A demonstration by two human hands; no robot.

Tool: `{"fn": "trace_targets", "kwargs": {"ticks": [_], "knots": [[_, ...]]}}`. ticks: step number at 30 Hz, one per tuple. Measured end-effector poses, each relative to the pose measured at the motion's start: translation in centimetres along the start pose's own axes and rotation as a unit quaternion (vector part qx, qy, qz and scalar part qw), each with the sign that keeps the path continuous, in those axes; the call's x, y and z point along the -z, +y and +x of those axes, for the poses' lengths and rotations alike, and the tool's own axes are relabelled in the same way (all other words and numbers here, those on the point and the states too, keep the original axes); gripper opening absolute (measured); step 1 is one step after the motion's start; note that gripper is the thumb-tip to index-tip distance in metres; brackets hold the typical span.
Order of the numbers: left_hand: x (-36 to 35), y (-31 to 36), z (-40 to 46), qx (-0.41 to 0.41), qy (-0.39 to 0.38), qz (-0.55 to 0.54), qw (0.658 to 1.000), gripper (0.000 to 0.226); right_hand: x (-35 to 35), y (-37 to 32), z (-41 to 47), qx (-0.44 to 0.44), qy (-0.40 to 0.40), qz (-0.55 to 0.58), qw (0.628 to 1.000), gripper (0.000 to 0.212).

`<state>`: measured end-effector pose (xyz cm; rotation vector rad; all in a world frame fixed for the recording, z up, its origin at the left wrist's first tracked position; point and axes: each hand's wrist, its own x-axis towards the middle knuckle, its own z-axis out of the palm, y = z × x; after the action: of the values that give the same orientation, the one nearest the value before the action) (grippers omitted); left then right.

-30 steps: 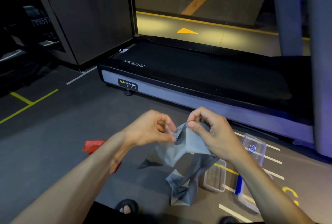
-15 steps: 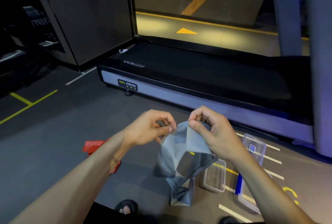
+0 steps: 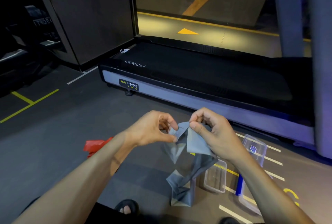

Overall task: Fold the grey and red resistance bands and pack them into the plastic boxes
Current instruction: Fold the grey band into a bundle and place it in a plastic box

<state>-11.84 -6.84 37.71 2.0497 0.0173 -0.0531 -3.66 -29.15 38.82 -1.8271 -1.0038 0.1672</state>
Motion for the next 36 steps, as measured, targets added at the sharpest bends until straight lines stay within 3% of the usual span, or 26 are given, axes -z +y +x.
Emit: {"fn": "trace_targets", "kwargs": {"ticks": [5,11,16,22,26,31,36], "knots": [[-0.01,0.18,-0.06,0.023,-0.040,-0.040,0.998,0.039,0.17,0.05,0.12,0.000,-0.001,0.026,1.000,0.010],[-0.12,0.58,-0.07,0.032,-0.012,-0.051,0.998,0.011,0.27,-0.22,0.21,0.005,-0.017,0.076,0.997,0.007],[-0.37,0.33,-0.05,-0.020,0.019,0.003,1.000,0.021,0.22,-0.37,0.21,0.002,-0.037,0.086,0.996,0.007],[-0.29,0.60,-0.21,0.017,-0.073,-0.004,0.997,0.048,0.38,0.01,0.27,-0.014,-0.029,0.096,0.995,0.004],[-0.05,0.56,-0.25,0.044,-0.124,-0.058,0.990,0.053,0.31,0.16,0.25,-0.021,-0.036,0.094,0.995,0.004],[-0.26,0.71,-0.08,0.023,-0.074,-0.085,0.993,0.022,0.49,0.10,0.30,-0.022,-0.026,0.134,0.990,0.013],[-0.74,0.06,0.15,-0.024,-0.048,-0.037,0.998,0.030,0.82,-0.06,0.30,-0.024,-0.039,0.147,0.988,0.016]]}}
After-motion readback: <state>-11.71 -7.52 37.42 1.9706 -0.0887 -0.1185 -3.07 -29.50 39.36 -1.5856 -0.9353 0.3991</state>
